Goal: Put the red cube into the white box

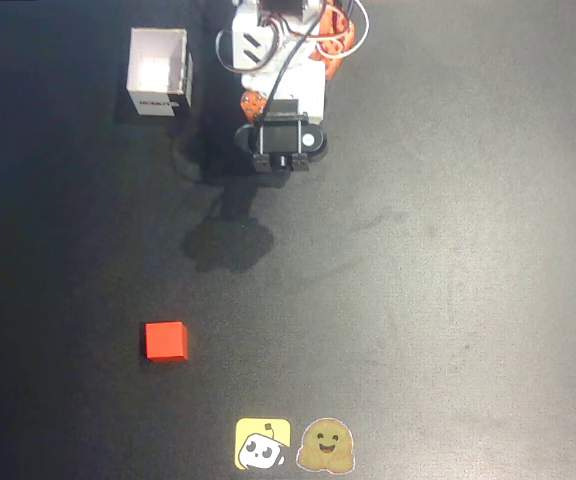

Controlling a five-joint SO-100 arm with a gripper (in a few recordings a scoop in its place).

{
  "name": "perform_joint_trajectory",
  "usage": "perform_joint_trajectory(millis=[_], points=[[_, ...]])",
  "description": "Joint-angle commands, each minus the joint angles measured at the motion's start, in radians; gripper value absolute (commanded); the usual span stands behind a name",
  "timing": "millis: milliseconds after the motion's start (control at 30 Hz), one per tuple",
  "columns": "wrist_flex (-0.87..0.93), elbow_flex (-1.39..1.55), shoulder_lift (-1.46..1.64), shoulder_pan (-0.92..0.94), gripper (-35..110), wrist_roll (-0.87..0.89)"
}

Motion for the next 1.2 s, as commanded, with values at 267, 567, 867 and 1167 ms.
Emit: perform_joint_trajectory(millis=[267, 567, 867, 1167], points=[[0.002, -0.003, 0.003, 0.005, 0, 0.005], [0.002, -0.003, 0.003, 0.005, 0, 0.005], [0.0, -0.003, 0.003, 0.006, 0, 0.005], [-0.011, -0.094, -0.008, 0.012, 0, -0.035]])
